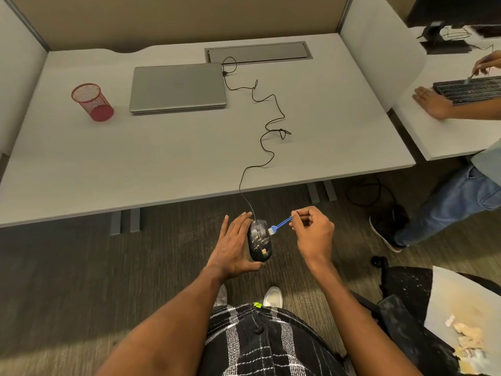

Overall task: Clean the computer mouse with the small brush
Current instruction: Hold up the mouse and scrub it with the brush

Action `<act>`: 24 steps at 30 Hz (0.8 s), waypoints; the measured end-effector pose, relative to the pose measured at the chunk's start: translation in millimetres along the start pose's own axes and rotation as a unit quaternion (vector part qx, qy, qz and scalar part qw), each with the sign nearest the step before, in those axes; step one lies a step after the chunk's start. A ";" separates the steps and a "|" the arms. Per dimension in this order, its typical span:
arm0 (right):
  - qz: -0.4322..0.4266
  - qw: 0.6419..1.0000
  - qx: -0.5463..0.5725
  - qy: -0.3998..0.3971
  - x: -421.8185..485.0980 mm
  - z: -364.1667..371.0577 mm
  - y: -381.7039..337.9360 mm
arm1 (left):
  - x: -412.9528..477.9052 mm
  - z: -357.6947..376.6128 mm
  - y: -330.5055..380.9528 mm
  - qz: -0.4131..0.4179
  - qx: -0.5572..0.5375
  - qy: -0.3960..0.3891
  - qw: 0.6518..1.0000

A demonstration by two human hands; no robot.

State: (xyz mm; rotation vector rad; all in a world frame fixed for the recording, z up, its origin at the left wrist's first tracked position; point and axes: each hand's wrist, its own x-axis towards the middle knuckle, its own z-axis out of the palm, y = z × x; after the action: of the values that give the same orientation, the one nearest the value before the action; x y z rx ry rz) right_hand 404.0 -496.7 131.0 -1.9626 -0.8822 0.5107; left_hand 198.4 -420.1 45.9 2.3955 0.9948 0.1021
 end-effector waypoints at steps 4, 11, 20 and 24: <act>-0.002 1.000 0.023 -0.009 2.5 -2.0 -1.0 | -1.5 -0.4 -0.1 0.001 -0.001 0.001 1.000; -0.036 0.999 0.005 -0.013 -1.0 -3.8 -0.4 | -2.3 -0.4 -0.7 0.001 -0.007 0.007 1.000; -0.062 0.998 -0.004 -0.022 -1.9 -0.2 -8.6 | -2.3 0.1 0.0 -0.002 -0.004 0.009 1.000; -0.060 0.998 -0.014 -0.030 -3.9 1.7 -11.3 | -2.0 -0.3 -0.2 -0.004 -0.001 0.006 1.000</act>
State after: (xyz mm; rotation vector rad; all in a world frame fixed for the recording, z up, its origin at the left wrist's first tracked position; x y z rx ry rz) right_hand 396.0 -494.7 139.9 -1.9141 -1.0438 0.4907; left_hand 196.8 -421.2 46.3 2.3916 1.0080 0.1151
